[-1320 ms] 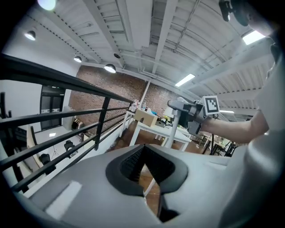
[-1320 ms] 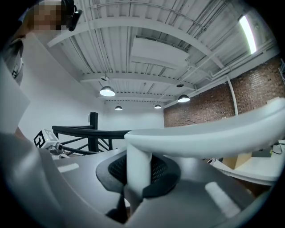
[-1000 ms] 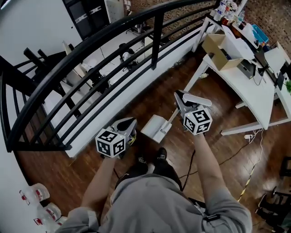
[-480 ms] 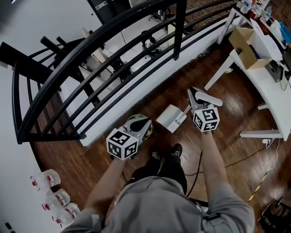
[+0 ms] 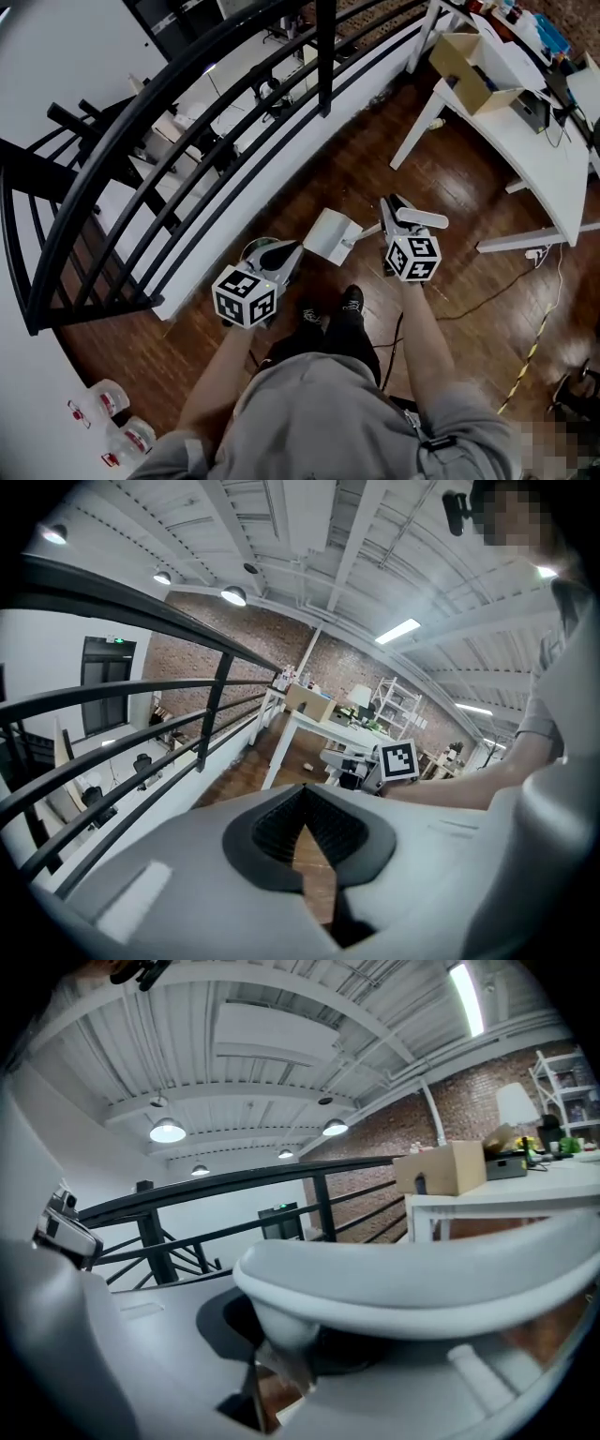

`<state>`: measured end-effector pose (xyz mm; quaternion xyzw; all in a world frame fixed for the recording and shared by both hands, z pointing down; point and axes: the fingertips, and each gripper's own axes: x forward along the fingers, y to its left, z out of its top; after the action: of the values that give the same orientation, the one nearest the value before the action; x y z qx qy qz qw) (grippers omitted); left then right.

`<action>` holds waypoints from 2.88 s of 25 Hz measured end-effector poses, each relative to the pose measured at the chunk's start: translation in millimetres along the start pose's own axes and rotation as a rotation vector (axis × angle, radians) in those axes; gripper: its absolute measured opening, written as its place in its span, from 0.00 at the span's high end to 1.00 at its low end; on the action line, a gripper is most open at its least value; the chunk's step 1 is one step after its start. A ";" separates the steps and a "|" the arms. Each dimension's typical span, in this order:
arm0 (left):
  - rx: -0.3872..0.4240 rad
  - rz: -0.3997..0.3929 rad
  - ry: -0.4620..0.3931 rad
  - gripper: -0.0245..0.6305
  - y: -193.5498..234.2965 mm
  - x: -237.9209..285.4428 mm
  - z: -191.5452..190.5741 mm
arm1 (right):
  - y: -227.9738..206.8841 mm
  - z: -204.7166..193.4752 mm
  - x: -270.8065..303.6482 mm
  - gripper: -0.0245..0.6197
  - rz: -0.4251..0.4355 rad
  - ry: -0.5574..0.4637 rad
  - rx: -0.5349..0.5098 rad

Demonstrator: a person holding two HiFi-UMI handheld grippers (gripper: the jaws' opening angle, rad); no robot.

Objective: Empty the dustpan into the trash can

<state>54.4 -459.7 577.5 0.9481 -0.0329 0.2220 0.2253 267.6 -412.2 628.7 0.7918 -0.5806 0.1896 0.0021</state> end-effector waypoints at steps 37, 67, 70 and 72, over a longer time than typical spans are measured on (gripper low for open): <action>0.166 -0.218 -0.053 0.96 -88.5 26.2 50.5 | 119.7 39.1 -101.9 0.96 0.192 0.061 0.009; 0.232 -0.113 -0.276 0.95 -89.6 -83.2 125.0 | 222.9 178.4 -117.6 0.96 0.413 -0.188 -0.180; 0.232 -0.109 -0.274 0.96 -91.1 -84.8 122.9 | 225.3 177.5 -119.7 0.96 0.416 -0.188 -0.189; 0.234 -0.112 -0.272 0.95 -92.9 -86.8 121.0 | 227.3 176.9 -121.4 0.96 0.415 -0.191 -0.185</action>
<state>40.5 -433.2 404.5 0.9895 0.0158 0.0813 0.1188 80.3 -414.3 378.5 0.6662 -0.7434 0.0563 -0.0193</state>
